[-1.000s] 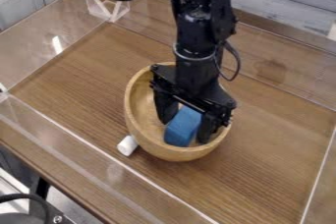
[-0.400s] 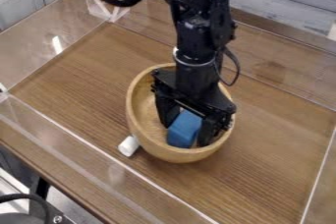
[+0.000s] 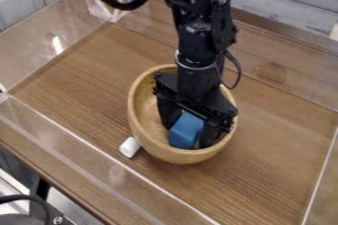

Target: Remove the blue block from inside the brown bowl and put it on the table

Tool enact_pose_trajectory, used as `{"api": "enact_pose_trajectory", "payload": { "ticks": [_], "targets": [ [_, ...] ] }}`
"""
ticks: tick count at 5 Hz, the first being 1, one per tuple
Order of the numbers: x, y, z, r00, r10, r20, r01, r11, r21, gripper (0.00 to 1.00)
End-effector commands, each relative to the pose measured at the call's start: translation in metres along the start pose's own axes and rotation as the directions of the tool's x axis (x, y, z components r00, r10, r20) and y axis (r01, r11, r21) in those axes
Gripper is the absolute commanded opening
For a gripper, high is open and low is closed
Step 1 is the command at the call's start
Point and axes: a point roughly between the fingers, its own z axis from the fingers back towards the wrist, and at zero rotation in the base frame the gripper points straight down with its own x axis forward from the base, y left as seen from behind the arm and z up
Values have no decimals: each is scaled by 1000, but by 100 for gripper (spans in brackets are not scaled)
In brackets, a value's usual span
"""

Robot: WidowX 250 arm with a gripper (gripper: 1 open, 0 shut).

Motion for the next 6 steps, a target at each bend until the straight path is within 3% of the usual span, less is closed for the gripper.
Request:
{"api": "enact_pose_trajectory", "payload": {
  "ticks": [1,2,6],
  "targets": [
    [7,-2,6,999,-10,37,10,1000,2,100],
    [6,-4,7,999,-6,41,7,1000,-2,0],
    [1,-13,30,999,11,49,-10,1000,-13,0]
  ]
}}
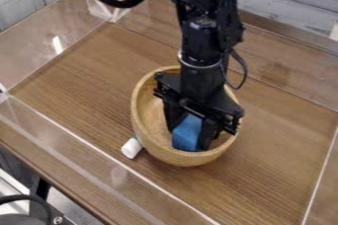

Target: Remove the blue block from inside the brown bowl and put it on the table

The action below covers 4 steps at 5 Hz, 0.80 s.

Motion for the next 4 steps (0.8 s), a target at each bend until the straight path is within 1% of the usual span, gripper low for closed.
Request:
{"api": "enact_pose_trajectory", "payload": {
  "ticks": [1,2,4],
  "targets": [
    [9,-6,20,997,-5,73,6,1000,-13,0],
    [8,-9,24,997,-3,79,5,1000,-18,0],
    [6,-18,26,995,-3,97,7,999,-37,0]
  ]
}}
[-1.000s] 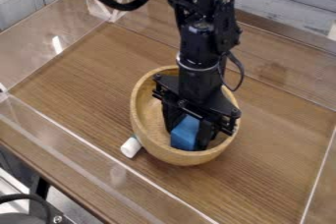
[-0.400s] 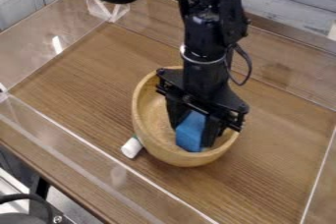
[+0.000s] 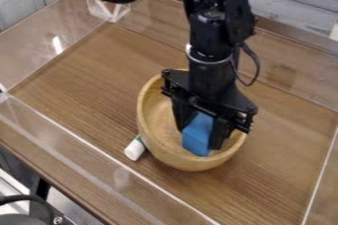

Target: Remove the blue block from inside the brown bowl and put it on the table

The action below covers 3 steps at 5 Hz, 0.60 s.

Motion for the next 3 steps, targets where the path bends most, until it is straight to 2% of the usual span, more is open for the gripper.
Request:
{"api": "enact_pose_trajectory", "payload": {
  "ticks": [1,3],
  "targets": [
    [7,-7,14,998,-7,70,9,1000,-20,0],
    [5,-16,10,997,-11,76,14,999,-39,0]
  ]
}}
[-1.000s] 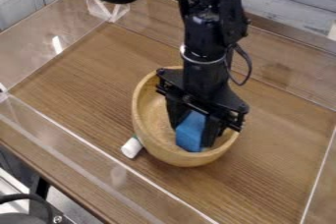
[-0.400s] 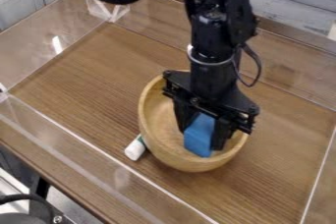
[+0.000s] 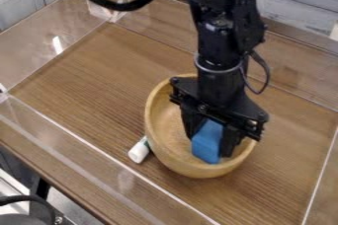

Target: Remove the blue block from inside the brown bowl and put it on the table

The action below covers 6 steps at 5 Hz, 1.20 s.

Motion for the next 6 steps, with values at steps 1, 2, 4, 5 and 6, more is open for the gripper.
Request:
{"api": "enact_pose_trajectory", "payload": {
  "ticks": [1,2,4,5,6],
  "targets": [
    [5,-6,10,998,-9,54,10,1000,-18,0],
    [3,-9,9,998,-9,55,10,1000,-25,0],
    [3,-13,6,998,-1,60,4,999,-40,0],
    [3,-16,4,998,4,63,0,999,-51,0],
    [2,-18,3,998,9,64,-5,998,-61,0]
  ]
}}
